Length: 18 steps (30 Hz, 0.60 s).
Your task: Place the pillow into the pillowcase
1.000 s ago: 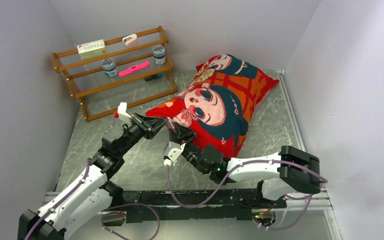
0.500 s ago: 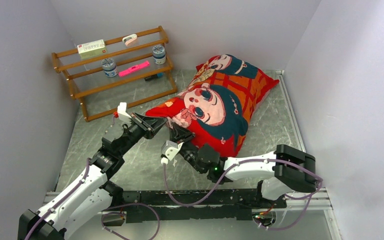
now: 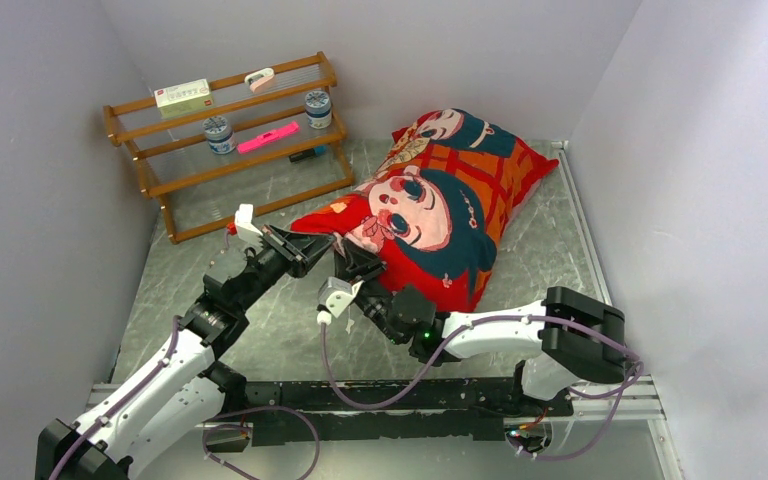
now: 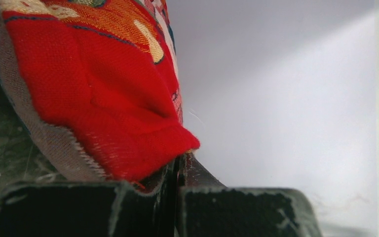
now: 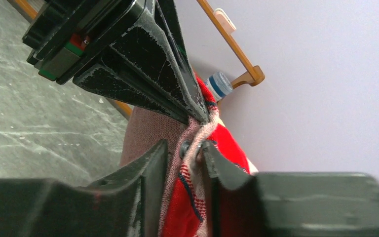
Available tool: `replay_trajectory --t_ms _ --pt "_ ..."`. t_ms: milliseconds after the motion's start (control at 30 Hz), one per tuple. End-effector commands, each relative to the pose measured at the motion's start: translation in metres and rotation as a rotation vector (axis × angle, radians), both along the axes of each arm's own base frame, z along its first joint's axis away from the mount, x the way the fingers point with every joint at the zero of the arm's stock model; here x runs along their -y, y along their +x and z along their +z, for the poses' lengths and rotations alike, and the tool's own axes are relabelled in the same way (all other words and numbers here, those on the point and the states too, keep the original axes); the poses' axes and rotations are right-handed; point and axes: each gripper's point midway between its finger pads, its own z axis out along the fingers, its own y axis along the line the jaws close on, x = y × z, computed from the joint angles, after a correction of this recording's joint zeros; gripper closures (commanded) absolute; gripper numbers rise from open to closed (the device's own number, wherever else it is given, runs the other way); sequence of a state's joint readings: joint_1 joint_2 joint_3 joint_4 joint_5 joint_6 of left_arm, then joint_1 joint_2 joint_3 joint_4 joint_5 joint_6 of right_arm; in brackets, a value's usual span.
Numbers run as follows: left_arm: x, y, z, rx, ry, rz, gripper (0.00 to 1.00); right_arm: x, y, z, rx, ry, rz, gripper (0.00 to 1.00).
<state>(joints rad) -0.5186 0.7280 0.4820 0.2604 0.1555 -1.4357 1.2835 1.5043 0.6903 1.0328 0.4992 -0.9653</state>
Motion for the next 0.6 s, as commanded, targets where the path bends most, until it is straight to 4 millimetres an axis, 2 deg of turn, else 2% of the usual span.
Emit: replay_trajectory --t_ms 0,100,133,200,433,567 --pt "-0.005 -0.009 0.071 0.170 -0.123 0.001 0.95 0.006 0.000 0.024 0.020 0.087 -0.017 0.73" --pt "-0.005 -0.009 0.070 0.169 -0.124 0.000 0.95 0.007 0.001 0.024 0.023 0.089 -0.018 0.77" --pt "-0.005 -0.009 0.070 0.169 -0.123 -0.001 0.95 0.007 0.001 0.024 0.024 0.089 -0.017 0.83" --pt "-0.005 -0.009 0.072 0.173 -0.125 0.000 0.95 0.006 0.001 0.023 0.027 0.080 -0.018 1.00" --pt "-0.010 -0.009 0.070 0.175 -0.112 0.026 0.95 0.011 0.002 0.022 0.000 0.087 0.012 1.00" --pt "-0.011 -0.009 0.072 0.182 -0.094 0.035 0.95 0.018 0.001 0.028 -0.014 0.128 0.016 1.00"
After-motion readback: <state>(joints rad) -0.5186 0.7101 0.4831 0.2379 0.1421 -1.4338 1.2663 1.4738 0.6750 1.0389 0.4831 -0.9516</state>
